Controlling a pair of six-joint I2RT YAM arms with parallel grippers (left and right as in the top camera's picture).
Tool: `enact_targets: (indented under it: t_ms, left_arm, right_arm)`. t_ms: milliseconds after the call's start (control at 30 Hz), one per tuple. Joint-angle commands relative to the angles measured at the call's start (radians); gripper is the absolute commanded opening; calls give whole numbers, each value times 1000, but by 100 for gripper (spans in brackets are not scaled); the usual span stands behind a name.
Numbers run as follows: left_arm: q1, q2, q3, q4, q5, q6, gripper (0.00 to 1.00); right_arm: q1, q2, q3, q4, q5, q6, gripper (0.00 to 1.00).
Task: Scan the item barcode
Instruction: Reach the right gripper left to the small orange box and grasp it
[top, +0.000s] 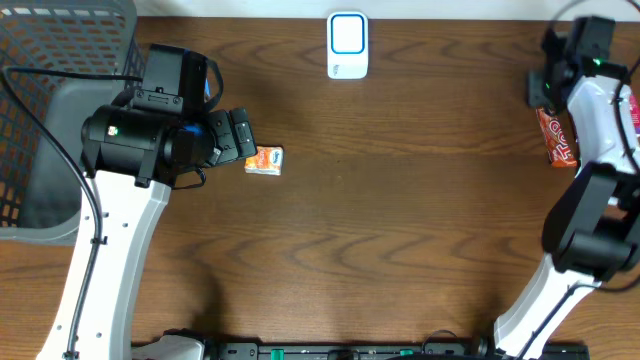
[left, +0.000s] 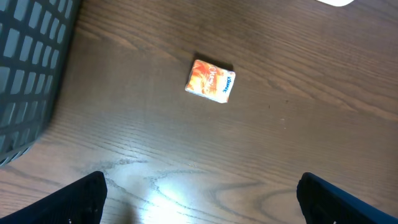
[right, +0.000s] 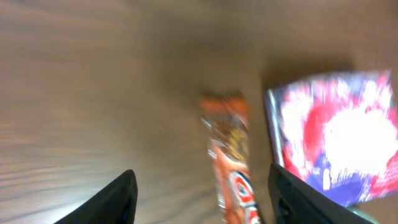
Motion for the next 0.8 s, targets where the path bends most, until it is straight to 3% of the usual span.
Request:
enact_targets:
  t_ms: [0, 33, 167, 233, 300, 433, 767]
  left_arm:
    - [3, -2, 13, 0, -8, 10, 98]
    - [3, -2, 12, 0, -8, 9, 98]
    - [3, -2, 13, 0, -8, 9, 98]
    - [3, -2, 13, 0, -8, 10, 98]
    - [3, -2, 13, 0, -8, 10, 98]
    - [3, -2, 13, 0, -8, 10, 98]
    - [3, -2, 13, 0, -8, 9, 98]
  right_arm:
    - [84, -98, 37, -4, -187, 29, 52]
    - [111, -104, 37, -5, -291, 60, 49]
    - [207, -93, 37, 4, -670, 183, 51]
    - [270, -72, 37, 16, -777, 208, 43]
    - [336, -45, 37, 25, -784, 242, 41]
    - [478, 35, 37, 58, -773, 248, 56]
    - [742, 232, 37, 279, -778, 249, 52]
